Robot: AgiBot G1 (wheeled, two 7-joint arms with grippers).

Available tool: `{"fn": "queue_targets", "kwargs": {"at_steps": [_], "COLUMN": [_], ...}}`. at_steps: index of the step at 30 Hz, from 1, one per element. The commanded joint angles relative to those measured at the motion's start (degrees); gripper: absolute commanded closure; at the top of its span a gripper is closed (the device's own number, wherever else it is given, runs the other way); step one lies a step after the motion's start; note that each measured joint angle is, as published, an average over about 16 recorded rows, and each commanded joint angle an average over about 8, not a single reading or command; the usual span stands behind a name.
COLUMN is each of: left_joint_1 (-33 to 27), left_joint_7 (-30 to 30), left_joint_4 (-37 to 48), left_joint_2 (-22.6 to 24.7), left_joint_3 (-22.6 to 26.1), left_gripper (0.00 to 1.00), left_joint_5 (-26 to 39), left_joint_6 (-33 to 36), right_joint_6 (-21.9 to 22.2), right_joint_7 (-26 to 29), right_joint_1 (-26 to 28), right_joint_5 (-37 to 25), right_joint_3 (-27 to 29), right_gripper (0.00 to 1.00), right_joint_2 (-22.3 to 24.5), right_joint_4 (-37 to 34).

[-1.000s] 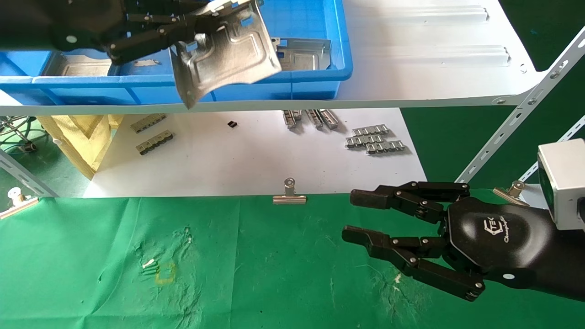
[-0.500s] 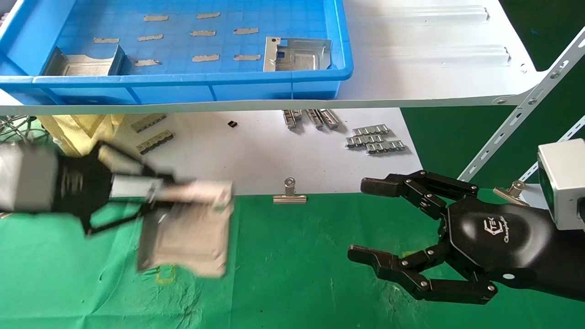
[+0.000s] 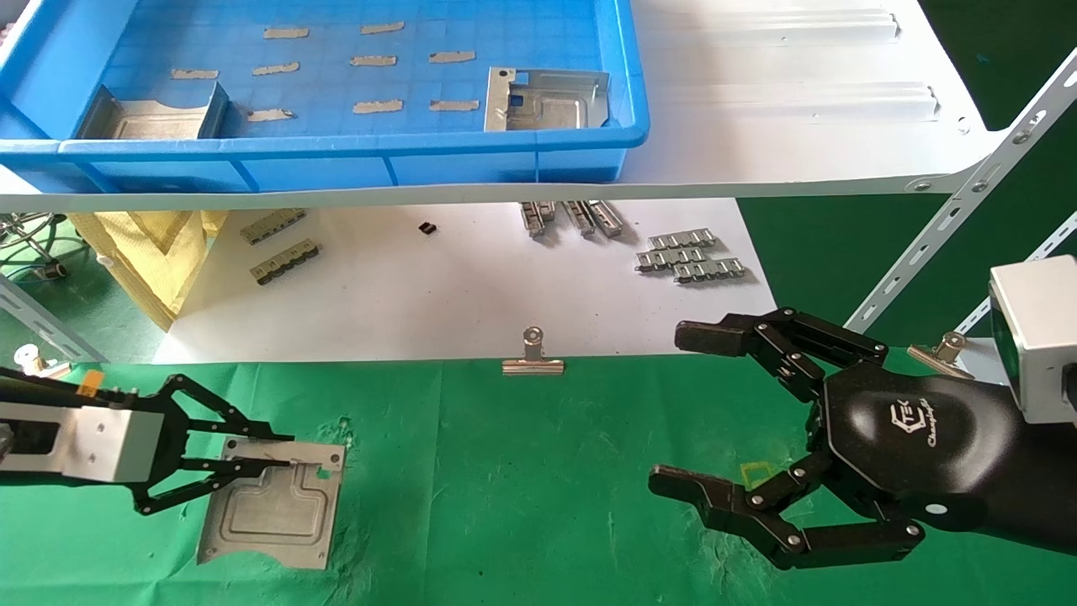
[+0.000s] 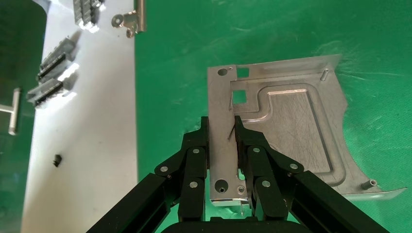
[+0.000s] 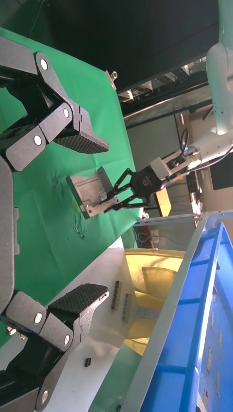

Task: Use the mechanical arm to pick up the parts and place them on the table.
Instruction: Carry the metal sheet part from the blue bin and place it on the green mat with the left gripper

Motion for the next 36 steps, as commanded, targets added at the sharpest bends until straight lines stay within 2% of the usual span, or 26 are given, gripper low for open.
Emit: {"fn": "queue_targets", "kwargs": {"at_steps": [1, 3, 4, 11, 16, 20, 29, 33, 36], "left_joint_1": [0.3, 0.4, 0.5, 0.8, -0.1, 0.0, 5.8, 7.1, 7.0], "left_joint_7": [1.3, 2.2, 2.7, 5.1, 4.3, -0.2, -16.4, -18.4, -17.8], "left_joint_4": [2.0, 3.8, 4.7, 9.9, 12.3, 13.7, 12.0, 11.7, 11.6], "left_joint_2": [0.6, 1.3, 1.6, 3.6, 3.8, 3.5, 1.5, 1.1, 1.1], "left_joint_3": [0.3, 0.4, 0.5, 0.6, -0.2, -2.2, -7.4, -8.2, -8.1], "left_gripper": [0.27, 0.05, 0.0, 0.0, 0.0, 0.0, 0.0, 0.0, 0.0], "left_joint_5": [-0.4, -0.6, -0.7, -1.1, -3.0, -7.5, -21.0, -23.3, -23.1], "left_joint_6": [0.1, -0.3, -0.5, -0.3, 0.5, 1.3, 1.9, 1.8, 1.8], "right_joint_6": [0.0, 0.0, 0.0, 0.0, 0.0, 0.0, 0.0, 0.0, 0.0], "right_joint_7": [0.0, 0.0, 0.0, 0.0, 0.0, 0.0, 0.0, 0.0, 0.0], "right_joint_1": [0.0, 0.0, 0.0, 0.0, 0.0, 0.0, 0.0, 0.0, 0.0], "right_joint_5": [0.0, 0.0, 0.0, 0.0, 0.0, 0.0, 0.0, 0.0, 0.0], "right_joint_3": [0.0, 0.0, 0.0, 0.0, 0.0, 0.0, 0.0, 0.0, 0.0], "right_gripper": [0.0, 0.0, 0.0, 0.0, 0.0, 0.0, 0.0, 0.0, 0.0], "right_joint_2": [0.0, 0.0, 0.0, 0.0, 0.0, 0.0, 0.0, 0.0, 0.0], "right_joint_4": [0.0, 0.0, 0.0, 0.0, 0.0, 0.0, 0.0, 0.0, 0.0]}}
